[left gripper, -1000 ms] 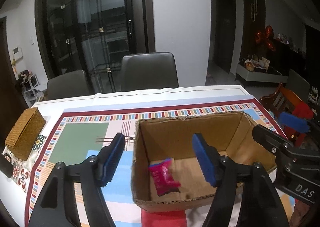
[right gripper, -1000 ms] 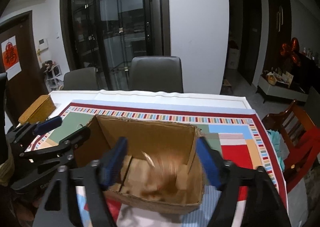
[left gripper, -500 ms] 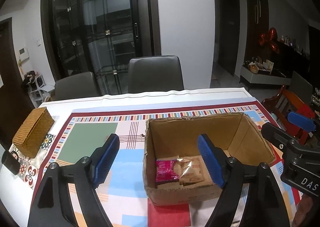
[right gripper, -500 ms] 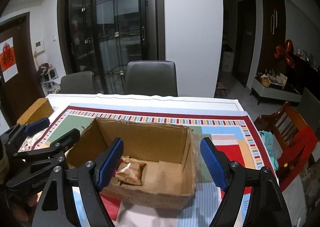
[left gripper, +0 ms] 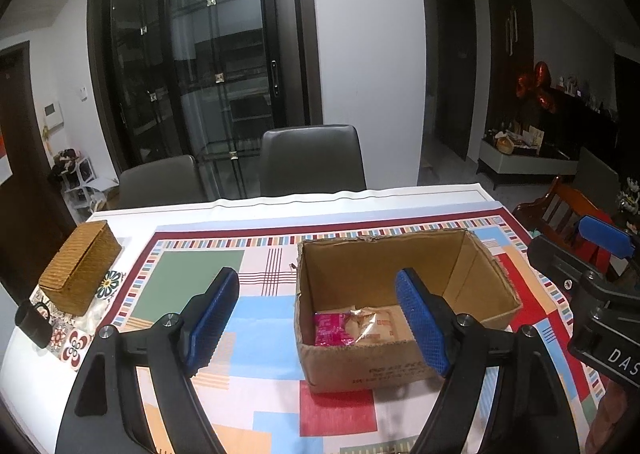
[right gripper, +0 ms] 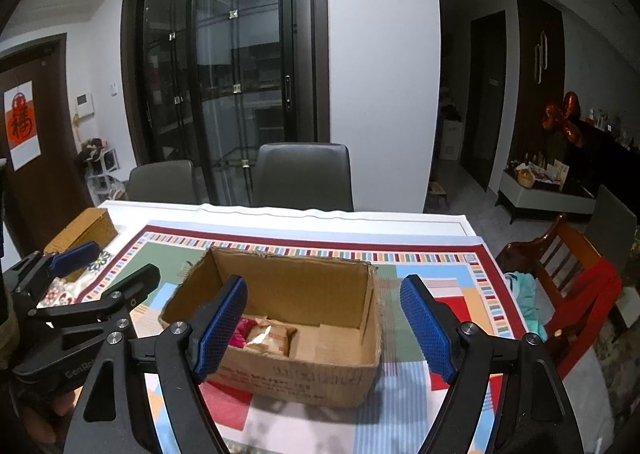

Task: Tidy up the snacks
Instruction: 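Withdraw both open tools from the box back toward the snack pile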

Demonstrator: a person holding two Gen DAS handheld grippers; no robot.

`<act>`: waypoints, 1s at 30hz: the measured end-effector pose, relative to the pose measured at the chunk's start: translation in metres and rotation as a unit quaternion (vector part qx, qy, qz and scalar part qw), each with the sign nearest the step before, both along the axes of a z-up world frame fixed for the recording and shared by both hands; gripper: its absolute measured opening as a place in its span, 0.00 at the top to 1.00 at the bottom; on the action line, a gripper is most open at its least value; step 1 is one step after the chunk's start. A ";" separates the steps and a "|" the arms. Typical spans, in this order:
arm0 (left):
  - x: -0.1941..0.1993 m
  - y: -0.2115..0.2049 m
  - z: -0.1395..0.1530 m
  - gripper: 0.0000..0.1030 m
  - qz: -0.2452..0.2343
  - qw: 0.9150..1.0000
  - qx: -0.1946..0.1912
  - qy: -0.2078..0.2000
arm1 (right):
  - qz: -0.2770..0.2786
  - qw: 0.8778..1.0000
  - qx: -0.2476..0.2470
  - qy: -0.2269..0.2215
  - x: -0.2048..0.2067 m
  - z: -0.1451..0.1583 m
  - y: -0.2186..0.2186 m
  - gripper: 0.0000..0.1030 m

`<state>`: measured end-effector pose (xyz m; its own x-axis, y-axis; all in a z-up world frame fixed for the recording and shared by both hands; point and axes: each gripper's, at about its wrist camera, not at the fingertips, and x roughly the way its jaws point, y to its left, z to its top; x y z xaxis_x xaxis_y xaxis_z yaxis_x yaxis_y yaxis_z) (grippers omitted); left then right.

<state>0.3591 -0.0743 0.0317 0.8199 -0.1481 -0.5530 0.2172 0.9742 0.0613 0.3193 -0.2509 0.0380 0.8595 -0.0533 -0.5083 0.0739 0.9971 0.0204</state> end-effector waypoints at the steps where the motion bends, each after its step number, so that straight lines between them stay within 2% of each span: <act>1: -0.002 0.000 0.001 0.22 0.000 1.000 0.000 -0.001 | -0.001 1.000 -0.001 -0.002 -0.003 0.001 0.000 0.23; 30: -0.064 0.023 0.001 0.22 0.009 1.000 0.002 -0.013 | -0.003 1.000 0.017 -0.006 -0.065 0.000 0.014 0.23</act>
<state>0.2948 -0.0515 0.0331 0.8362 -0.1306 -0.5327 0.1982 0.9776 0.0713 0.2541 -0.2365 0.0379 0.8654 -0.0422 -0.4994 0.0798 0.9953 0.0543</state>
